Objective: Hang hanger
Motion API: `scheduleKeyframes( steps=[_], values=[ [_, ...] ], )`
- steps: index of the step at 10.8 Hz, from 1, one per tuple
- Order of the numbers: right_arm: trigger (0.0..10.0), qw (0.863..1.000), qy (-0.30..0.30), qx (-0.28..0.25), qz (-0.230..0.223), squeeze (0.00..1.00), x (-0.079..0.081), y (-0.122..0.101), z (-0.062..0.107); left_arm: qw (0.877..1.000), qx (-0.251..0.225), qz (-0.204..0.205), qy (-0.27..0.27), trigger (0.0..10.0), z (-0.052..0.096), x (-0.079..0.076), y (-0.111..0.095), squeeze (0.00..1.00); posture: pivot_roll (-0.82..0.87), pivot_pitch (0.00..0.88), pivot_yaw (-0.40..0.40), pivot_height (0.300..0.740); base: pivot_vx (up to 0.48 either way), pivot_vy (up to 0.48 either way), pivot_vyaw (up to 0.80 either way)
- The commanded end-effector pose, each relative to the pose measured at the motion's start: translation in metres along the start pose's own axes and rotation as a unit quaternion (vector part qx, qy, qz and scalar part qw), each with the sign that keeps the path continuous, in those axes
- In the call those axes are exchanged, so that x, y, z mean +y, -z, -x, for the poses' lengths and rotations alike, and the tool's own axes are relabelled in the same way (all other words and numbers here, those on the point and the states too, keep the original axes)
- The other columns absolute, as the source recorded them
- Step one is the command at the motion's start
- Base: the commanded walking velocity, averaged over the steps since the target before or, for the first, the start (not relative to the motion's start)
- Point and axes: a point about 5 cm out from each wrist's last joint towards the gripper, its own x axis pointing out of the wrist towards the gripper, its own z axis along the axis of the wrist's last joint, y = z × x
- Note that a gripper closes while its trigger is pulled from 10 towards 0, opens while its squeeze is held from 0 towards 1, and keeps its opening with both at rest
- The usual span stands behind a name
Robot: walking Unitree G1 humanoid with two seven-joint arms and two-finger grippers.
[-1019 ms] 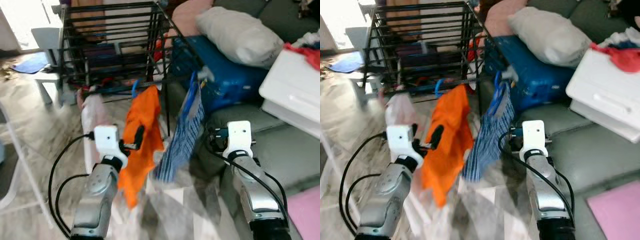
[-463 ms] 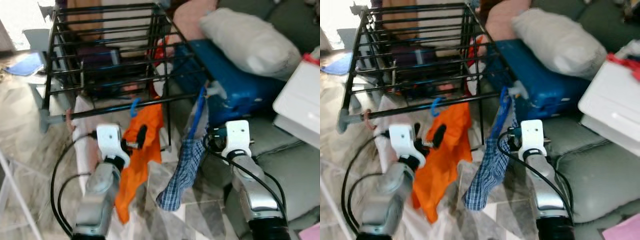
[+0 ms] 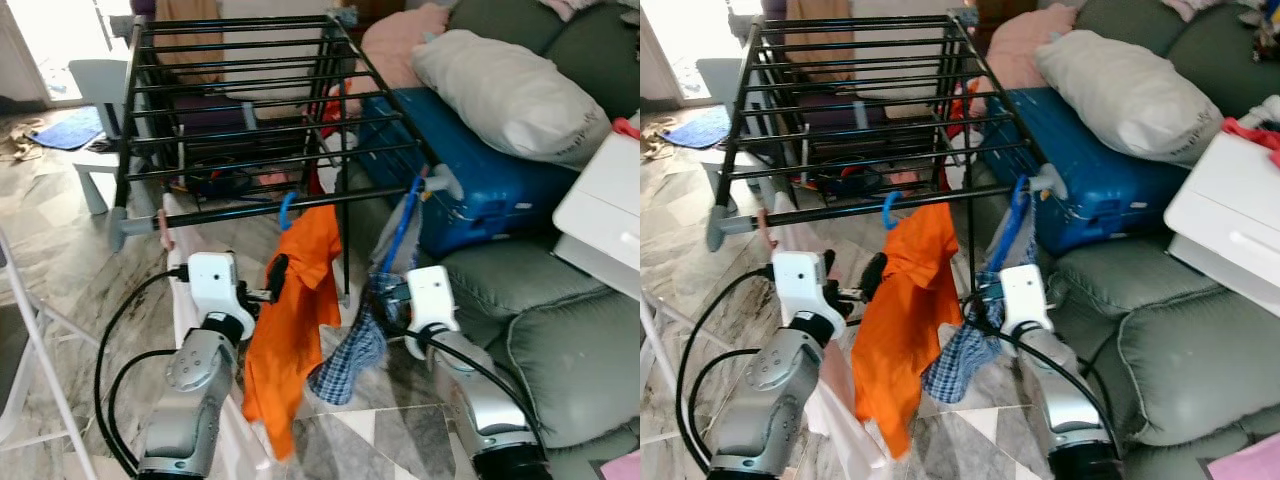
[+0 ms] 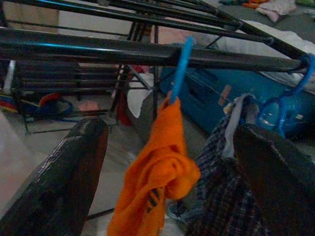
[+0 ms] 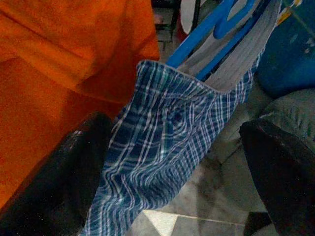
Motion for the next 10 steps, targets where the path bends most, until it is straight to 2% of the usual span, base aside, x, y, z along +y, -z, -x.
scheduleKeyframes(
  steps=[1, 5, 7, 9, 10],
  values=[
    [10.0, 1.000, -0.028, 0.004, -0.004, 0.00, 0.009, -0.004, -0.005, 1.000, 0.009, -0.004, 0.006, 10.0, -0.001, -0.002, 0.002, 0.00, -0.18, 0.008, -0.023, 0.740, 0.000, 0.000, 0.00],
    [10.0, 0.999, -0.032, 0.030, -0.030, 0.00, 0.011, -0.008, -0.023, 1.000, 0.013, -0.006, 0.014, 10.0, -0.002, -0.007, 0.004, 0.00, -0.17, 0.001, -0.033, 0.740, 0.000, 0.000, 0.00],
    [10.0, 0.998, 0.006, 0.053, -0.026, 0.00, -0.009, -0.001, -0.023, 1.000, 0.016, -0.004, 0.015, 10.0, -0.001, -0.007, 0.005, 0.00, -0.18, 0.008, -0.035, 0.740, 0.000, 0.000, 0.00],
    [10.0, 0.997, 0.062, 0.048, -0.012, 0.00, -0.034, -0.002, -0.022, 0.999, 0.022, -0.005, 0.029, 10.0, -0.003, -0.010, 0.007, 0.00, -0.18, 0.016, -0.026, 0.740, 0.000, 0.000, 0.00],
    [10.0, 0.996, 0.071, 0.045, -0.004, 0.00, -0.039, -0.003, -0.021, 0.999, 0.022, -0.006, 0.037, 10.0, -0.003, -0.012, 0.006, 0.00, -0.18, 0.000, -0.022, 0.740, 0.000, 0.000, 0.00]
  ],
)
